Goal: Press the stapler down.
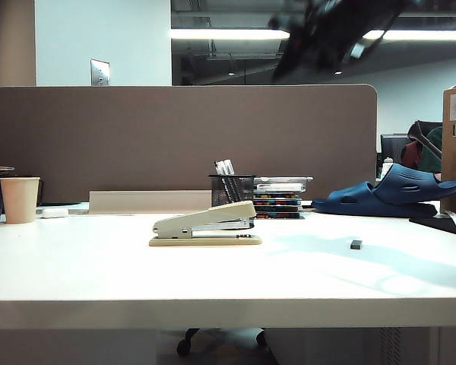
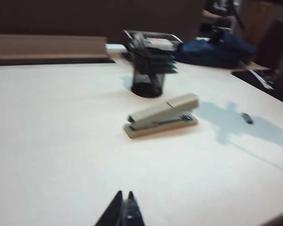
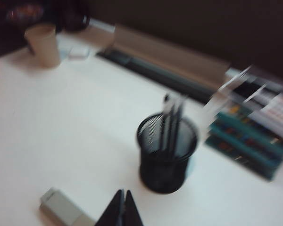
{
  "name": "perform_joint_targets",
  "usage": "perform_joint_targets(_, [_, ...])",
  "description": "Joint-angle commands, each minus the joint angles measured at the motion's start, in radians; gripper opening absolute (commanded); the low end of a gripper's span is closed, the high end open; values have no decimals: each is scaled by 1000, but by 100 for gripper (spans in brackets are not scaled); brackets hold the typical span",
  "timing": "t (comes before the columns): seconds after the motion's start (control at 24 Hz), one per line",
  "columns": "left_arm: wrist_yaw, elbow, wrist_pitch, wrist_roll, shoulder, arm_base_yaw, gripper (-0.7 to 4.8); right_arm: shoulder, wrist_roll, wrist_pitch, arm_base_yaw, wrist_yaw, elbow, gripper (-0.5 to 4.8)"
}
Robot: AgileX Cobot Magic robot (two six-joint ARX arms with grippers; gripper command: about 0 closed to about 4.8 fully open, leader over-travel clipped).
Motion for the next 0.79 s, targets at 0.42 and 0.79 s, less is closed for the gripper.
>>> perform_joint_targets(0.42, [-258,3,108,4,-1,2,-5,-504,-84,-219,-296,106,-77,-9])
perform_joint_targets(0.79, [-343,3,118,59,-1,2,-5,-964,5,-226,-453,107,-484,-9])
